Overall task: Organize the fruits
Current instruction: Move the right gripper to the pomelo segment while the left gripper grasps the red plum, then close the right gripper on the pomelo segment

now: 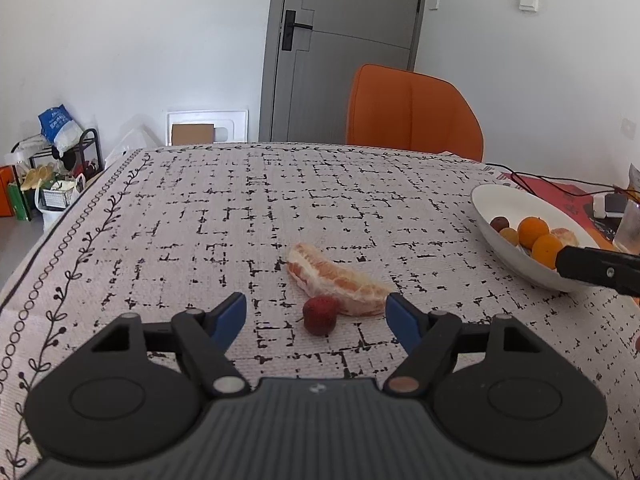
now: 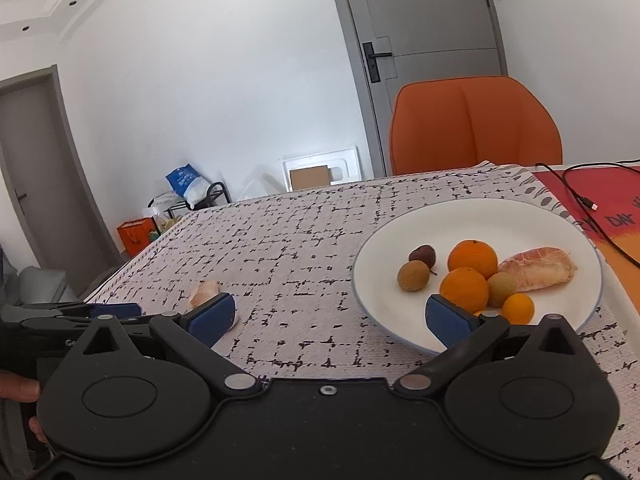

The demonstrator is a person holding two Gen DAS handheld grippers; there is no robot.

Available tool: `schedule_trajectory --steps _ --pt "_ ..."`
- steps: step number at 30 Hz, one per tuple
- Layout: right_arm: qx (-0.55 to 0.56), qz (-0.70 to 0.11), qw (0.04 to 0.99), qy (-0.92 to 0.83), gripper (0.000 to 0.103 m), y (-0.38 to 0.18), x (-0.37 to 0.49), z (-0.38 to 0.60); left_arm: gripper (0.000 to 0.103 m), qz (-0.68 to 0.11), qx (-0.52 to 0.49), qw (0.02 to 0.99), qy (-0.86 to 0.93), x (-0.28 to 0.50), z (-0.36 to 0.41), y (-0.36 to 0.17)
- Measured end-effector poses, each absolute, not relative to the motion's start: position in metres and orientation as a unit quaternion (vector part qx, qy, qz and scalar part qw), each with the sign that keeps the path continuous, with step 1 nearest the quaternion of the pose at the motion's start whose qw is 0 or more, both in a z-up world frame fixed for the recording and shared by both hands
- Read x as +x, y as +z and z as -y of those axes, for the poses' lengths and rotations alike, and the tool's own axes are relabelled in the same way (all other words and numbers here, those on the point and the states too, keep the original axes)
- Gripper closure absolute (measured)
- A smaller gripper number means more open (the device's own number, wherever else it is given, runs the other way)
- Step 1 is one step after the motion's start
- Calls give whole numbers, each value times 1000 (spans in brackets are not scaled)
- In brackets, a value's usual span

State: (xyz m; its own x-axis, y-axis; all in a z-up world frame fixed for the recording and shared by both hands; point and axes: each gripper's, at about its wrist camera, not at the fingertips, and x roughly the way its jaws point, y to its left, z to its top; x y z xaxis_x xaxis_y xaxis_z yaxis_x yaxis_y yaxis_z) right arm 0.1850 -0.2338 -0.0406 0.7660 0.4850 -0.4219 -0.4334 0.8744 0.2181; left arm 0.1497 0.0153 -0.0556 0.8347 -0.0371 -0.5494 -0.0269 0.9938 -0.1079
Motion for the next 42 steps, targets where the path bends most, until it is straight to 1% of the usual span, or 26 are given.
schedule_trajectory --steps 2,4,8,11,12,25,30,37,40,42 --pt "49 -240 938 248 0 -41 185 230 33 -288 -57 956 -4 152 -16 -58" --pt "46 -241 937 250 0 -41 184 227 42 -291 -57 955 -8 154 -16 -60" --pt "41 -243 935 256 0 -40 185 220 52 -303 -61 951 -12 161 -17 -67" --pt "37 -244 933 263 0 -38 186 215 77 -305 -48 951 -13 162 -17 -71" --pt "34 -245 932 265 0 -37 187 212 83 -308 -50 950 -19 163 -18 -70" --pt "6 -269 910 317 0 -41 201 171 83 -295 -75 952 -5 150 -49 -60" --pt "-4 -281 900 333 2 -45 206 156 83 -289 -81 954 4 144 -59 -56" --pt "-11 -290 891 348 7 -49 214 137 83 -284 -88 954 20 138 -76 -51" --pt "-8 -297 887 354 13 -51 219 130 83 -282 -92 955 28 134 -84 -50" --pt "-5 -302 883 359 14 -53 222 126 83 -282 -94 954 32 132 -88 -50"
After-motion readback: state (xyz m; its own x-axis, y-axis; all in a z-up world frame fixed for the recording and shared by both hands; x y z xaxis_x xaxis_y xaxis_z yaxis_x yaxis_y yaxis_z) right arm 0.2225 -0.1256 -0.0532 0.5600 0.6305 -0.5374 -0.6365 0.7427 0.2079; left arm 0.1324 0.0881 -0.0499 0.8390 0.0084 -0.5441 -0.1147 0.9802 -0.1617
